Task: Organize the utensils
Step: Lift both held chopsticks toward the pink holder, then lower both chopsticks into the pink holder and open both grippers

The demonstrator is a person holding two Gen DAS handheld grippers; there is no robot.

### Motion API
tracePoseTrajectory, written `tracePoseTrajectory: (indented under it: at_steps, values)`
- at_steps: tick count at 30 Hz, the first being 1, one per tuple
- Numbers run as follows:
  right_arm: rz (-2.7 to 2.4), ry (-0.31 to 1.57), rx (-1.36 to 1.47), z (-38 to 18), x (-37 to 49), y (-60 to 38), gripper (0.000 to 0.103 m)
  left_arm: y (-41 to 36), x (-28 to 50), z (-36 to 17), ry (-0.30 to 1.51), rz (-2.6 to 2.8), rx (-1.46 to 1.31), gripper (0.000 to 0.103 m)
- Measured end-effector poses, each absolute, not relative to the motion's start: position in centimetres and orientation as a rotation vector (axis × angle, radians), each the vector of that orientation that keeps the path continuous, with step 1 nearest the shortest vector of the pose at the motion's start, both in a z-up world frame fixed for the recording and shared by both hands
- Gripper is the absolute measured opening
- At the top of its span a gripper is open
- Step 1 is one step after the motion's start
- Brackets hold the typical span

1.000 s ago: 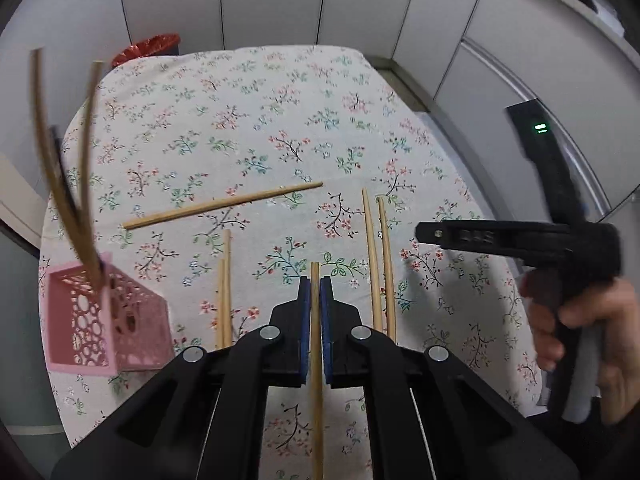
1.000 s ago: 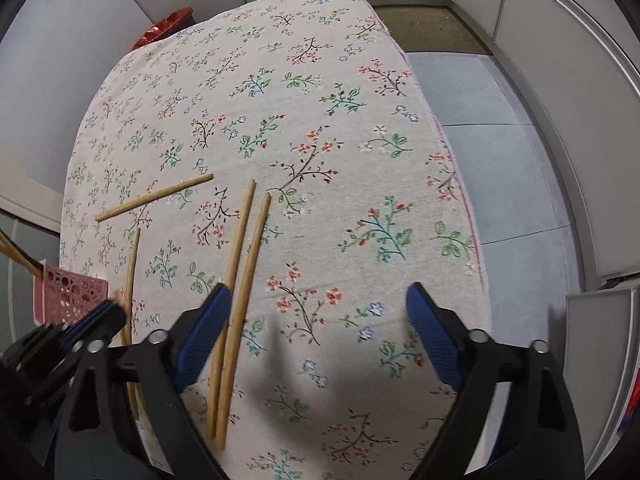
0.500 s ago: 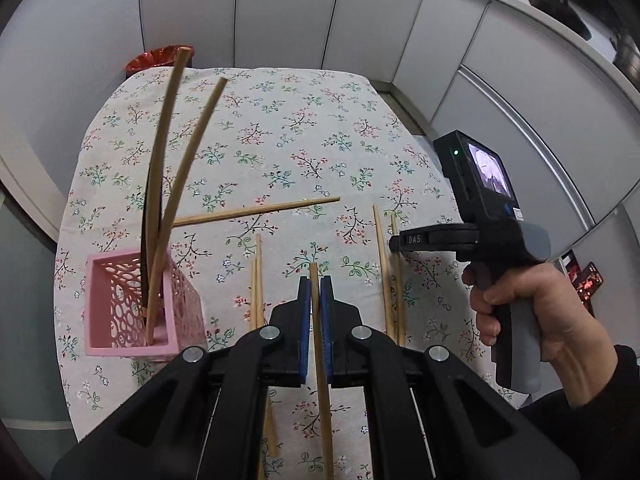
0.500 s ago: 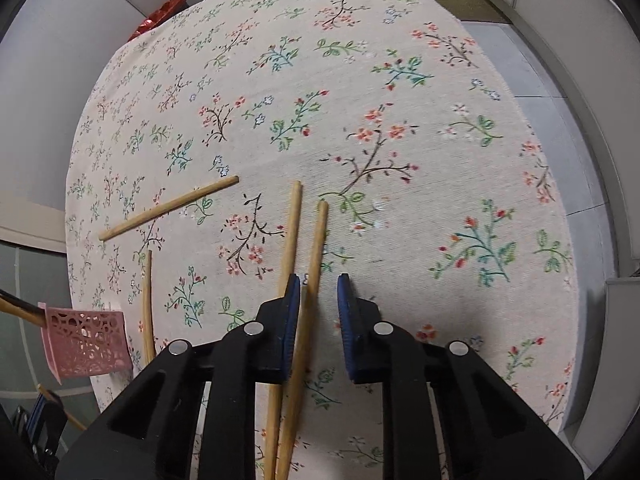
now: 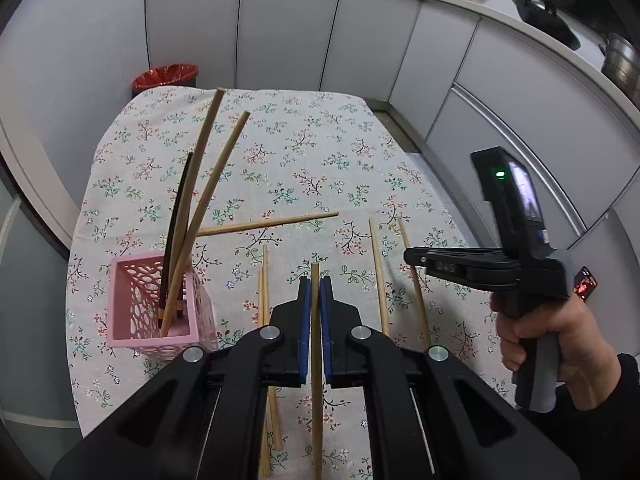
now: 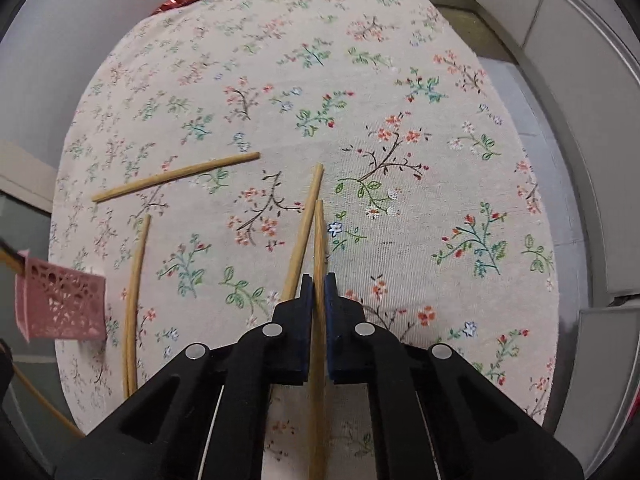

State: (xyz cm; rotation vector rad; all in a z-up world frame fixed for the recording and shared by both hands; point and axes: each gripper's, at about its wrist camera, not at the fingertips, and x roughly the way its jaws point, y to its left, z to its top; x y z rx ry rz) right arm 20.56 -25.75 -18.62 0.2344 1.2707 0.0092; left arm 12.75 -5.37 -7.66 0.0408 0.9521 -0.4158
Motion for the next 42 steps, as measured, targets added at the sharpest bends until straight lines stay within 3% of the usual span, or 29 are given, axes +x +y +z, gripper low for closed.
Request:
tracePoseTrajectory:
  at_steps: [13,30,42]
  values:
    - [0.095,1.016,0.238,-9.5,14.2,-26.1,0.005,-3.7,9.9,-3.4,0.807,-0.425,0.013,0.005]
    - [0.192,0.712,0.228,0.3,11.4,-24.1,0.005,2.4,6.7,6.4,0.413,-0.285,-0.067,0.005]
    - [0.35,0.585,0.269,3.6,11.2,-19.8,0.005,4.2,8.3,6.3,0.317,-0.118,0.003,0.005]
